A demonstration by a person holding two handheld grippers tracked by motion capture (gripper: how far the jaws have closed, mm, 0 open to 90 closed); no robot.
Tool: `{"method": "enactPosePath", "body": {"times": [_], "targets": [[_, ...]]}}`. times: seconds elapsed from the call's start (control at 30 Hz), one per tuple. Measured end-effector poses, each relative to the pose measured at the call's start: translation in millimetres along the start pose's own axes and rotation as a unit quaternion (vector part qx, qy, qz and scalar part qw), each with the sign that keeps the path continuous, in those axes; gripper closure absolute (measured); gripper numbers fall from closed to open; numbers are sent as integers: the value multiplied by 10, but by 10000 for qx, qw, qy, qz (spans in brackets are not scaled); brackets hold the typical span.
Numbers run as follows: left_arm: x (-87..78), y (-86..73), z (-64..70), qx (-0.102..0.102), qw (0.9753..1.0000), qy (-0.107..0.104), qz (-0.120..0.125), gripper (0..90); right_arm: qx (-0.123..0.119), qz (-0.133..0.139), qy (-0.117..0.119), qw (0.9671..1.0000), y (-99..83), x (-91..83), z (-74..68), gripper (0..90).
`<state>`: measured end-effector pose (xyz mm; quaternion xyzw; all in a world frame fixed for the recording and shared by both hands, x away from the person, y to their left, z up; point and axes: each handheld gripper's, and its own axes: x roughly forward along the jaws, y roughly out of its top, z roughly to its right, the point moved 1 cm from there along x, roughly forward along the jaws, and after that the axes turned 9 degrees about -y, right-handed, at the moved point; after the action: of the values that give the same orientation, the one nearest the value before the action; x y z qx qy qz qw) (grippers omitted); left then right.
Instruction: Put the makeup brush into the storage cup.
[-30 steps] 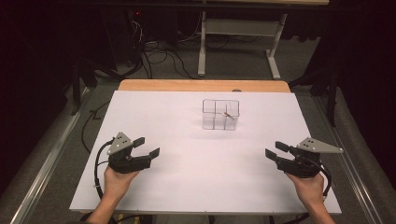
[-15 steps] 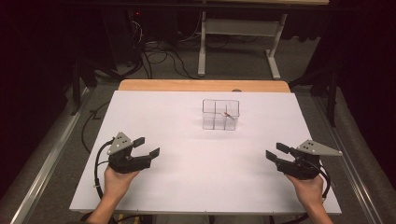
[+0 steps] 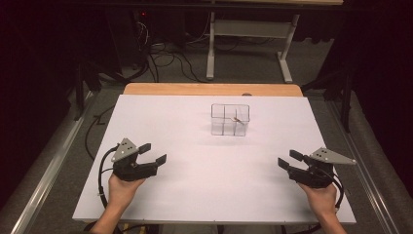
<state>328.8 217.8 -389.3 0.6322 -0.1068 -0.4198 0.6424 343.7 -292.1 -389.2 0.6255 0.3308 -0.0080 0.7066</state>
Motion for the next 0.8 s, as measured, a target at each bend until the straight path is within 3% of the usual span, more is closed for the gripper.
{"method": "enactPosePath", "body": {"times": [0.33,0.57,0.8], "targets": [[-14,2,-9,-13,10000,-1,36,274,-126,11,-100,9999,-52,36,-15,422],[-10,1,-10,-7,10000,-7,14,274,-89,-18,-120,9999,-82,49,-18,418],[-9,0,-22,-36,10000,-1,21,274,-62,203,-38,9998,-95,30,-14,386]]}}
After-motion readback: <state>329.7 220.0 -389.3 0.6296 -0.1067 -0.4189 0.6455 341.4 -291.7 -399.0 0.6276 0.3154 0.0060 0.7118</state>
